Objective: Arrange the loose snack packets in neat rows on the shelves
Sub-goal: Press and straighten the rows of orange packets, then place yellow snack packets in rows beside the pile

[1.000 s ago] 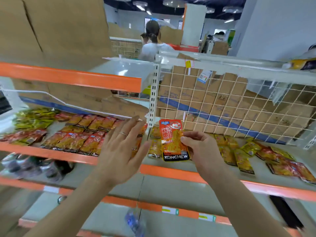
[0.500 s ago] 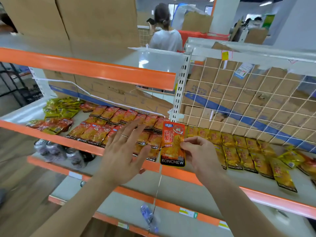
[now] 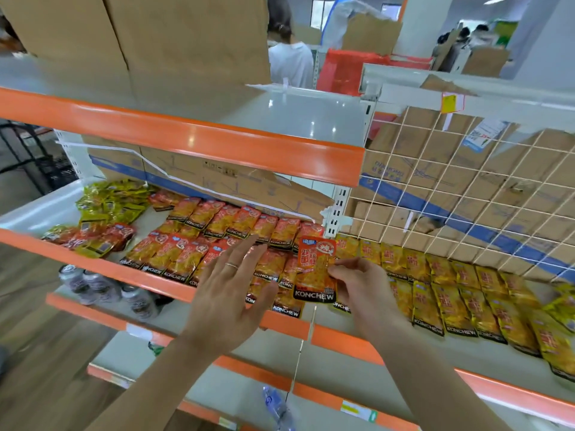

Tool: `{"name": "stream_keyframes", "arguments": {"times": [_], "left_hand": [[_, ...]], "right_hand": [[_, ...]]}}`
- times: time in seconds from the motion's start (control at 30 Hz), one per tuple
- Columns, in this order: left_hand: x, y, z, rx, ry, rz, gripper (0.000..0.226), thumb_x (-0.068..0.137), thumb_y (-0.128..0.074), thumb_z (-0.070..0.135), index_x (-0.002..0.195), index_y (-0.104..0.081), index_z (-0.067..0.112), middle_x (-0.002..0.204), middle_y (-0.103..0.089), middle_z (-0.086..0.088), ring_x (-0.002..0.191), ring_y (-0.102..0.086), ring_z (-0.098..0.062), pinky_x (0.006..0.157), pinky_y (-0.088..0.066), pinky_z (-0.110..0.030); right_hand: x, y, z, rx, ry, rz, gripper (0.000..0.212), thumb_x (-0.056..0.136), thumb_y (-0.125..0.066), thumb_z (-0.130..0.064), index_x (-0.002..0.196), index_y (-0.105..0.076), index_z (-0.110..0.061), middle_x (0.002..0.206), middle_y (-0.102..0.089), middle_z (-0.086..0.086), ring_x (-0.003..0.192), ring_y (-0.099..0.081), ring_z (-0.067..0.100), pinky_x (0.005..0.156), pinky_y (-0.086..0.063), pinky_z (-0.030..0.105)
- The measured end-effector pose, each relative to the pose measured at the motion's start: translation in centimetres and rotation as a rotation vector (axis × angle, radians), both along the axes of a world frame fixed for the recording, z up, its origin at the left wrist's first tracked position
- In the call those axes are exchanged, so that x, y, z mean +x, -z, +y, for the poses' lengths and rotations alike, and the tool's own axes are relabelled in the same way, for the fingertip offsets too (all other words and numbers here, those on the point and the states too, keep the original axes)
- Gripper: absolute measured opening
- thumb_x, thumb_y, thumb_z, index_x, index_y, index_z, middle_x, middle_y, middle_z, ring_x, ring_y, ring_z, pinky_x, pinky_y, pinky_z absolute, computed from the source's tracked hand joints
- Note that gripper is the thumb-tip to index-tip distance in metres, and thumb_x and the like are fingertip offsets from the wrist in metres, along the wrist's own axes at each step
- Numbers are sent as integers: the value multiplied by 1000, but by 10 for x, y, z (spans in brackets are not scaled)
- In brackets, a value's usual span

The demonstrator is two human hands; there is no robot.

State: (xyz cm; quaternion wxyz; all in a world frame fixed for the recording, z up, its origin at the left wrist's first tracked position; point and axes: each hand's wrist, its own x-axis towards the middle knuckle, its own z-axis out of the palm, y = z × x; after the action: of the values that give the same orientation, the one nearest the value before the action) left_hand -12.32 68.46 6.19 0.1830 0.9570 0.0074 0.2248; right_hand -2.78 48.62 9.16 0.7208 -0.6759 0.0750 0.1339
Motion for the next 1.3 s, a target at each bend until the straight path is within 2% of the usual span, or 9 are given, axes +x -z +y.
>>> {"name": "stream_keyframes", "arguments": {"times": [0.1, 0.3, 0.57, 0.7, 0.83, 1.0, 1.1, 1.17, 1.3], "left_hand": [[15, 1, 14, 0, 29, 5, 69, 97, -31, 63, 151, -42, 22, 160, -34, 6, 144, -37, -23, 111, -30, -52], [40, 18, 49, 59, 120, 52, 70, 98, -29, 63, 150, -43, 20, 159, -35, 3, 143, -40, -24, 113, -26, -45], [82, 45, 82, 111, 219, 158, 84, 90, -4, 77, 159, -19, 32, 166, -1, 16, 153, -7, -9, 120, 2, -33], [98, 64, 83, 116, 276, 172, 79, 91, -12, 71, 159, -19, 29, 166, -5, 14, 153, -5, -9, 121, 1, -34], [111, 80, 79, 153, 306, 202, 81, 89, -11, 71, 159, -17, 30, 167, -4, 14, 154, -6, -11, 125, -4, -39], [120, 93, 75, 180, 308, 182, 82, 88, -8, 72, 158, -20, 31, 166, -9, 13, 153, -7, -10, 124, -3, -38], [123, 97, 74, 176, 313, 143, 77, 92, -16, 69, 157, -25, 28, 166, -14, 12, 153, -10, -12, 122, -6, -38], [124, 94, 73, 164, 304, 120, 76, 93, -17, 69, 156, -26, 28, 166, -15, 11, 153, -11, -13, 124, -11, -42], [129, 89, 74, 208, 293, 162, 83, 86, -5, 72, 158, -17, 31, 167, -5, 12, 154, -2, -12, 125, -7, -43]], "right_hand": [[3, 2, 16, -45, 19, -42, 6, 88, -65, 4, 91, -62, 0, 78, -63, 12, 58, -62, 12, 50, -46, 19], [19, 28, 54, -217, 142, -1, 9, 85, -68, -1, 83, -65, -9, 81, -68, 13, 70, -64, 24, 62, -52, 34], [44, 77, 86, -413, 204, 22, 9, 83, -69, -2, 88, -66, -8, 79, -73, 12, 76, -72, 30, 67, -61, 43], [47, 94, 92, -623, 182, -77, 9, 83, -66, -11, 91, -63, -15, 84, -70, 3, 72, -65, 16, 42, -42, 17], [48, 98, 93, -767, 154, -177, 2, 88, -64, -16, 88, -62, -16, 83, -67, 1, 70, -59, 9, 45, -38, 16], [44, 97, 90, -955, 70, -389, 11, 95, -58, -26, 96, -65, -18, 102, -63, -1, 86, -55, 11, 68, -44, 23], [42, 103, 88, -1157, -113, -444, 35, 97, -50, -39, 126, -61, -23, 134, -54, -3, 124, -46, 16, 101, -40, 32], [38, 104, 89, -1249, -248, -412, 46, 97, -46, -46, 141, -48, -30, 152, -38, -6, 142, -28, 20, 117, -23, 48], [34, 103, 92, -1294, -292, -389, 51, 99, -42, -49, 147, -40, -31, 157, -31, -6, 145, -22, 21, 116, -15, 55]]}}
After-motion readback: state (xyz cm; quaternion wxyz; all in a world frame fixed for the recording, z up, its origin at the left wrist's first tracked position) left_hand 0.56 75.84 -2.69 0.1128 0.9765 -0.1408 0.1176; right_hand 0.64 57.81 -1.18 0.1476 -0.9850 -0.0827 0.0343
